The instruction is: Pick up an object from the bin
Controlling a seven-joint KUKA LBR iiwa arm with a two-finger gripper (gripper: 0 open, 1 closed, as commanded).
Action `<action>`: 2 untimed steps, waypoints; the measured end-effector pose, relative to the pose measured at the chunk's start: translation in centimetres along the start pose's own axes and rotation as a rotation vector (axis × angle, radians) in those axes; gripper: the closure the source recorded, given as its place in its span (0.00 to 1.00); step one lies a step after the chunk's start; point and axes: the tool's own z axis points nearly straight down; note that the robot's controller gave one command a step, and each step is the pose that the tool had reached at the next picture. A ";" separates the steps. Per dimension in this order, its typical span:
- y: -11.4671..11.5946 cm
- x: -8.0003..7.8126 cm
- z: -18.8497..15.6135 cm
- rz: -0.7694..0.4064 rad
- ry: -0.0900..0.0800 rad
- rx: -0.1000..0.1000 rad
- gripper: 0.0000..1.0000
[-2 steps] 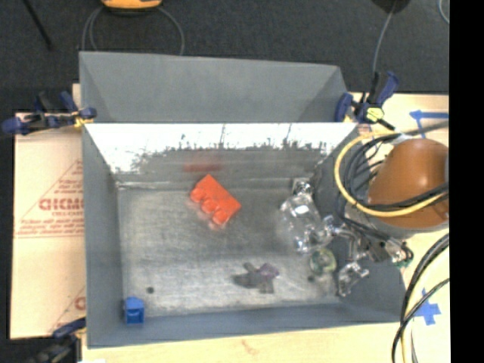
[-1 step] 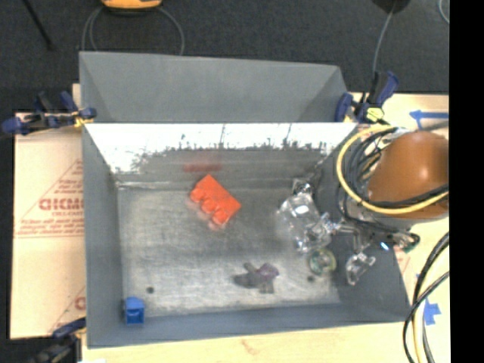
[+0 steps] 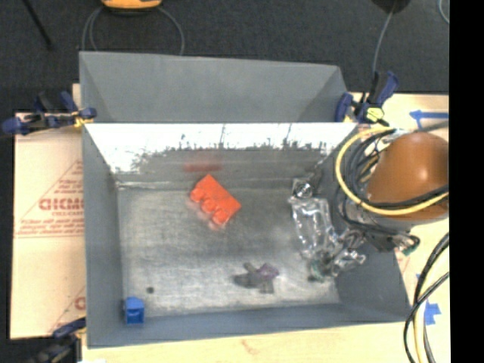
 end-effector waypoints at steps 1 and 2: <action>0.4 0.8 1.2 0.003 0.017 -0.015 0.00; 0.3 -0.4 0.7 -0.310 0.010 -0.020 0.00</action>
Offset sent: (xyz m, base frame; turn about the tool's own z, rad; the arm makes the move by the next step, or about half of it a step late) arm 0.0000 0.0000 0.0000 0.0000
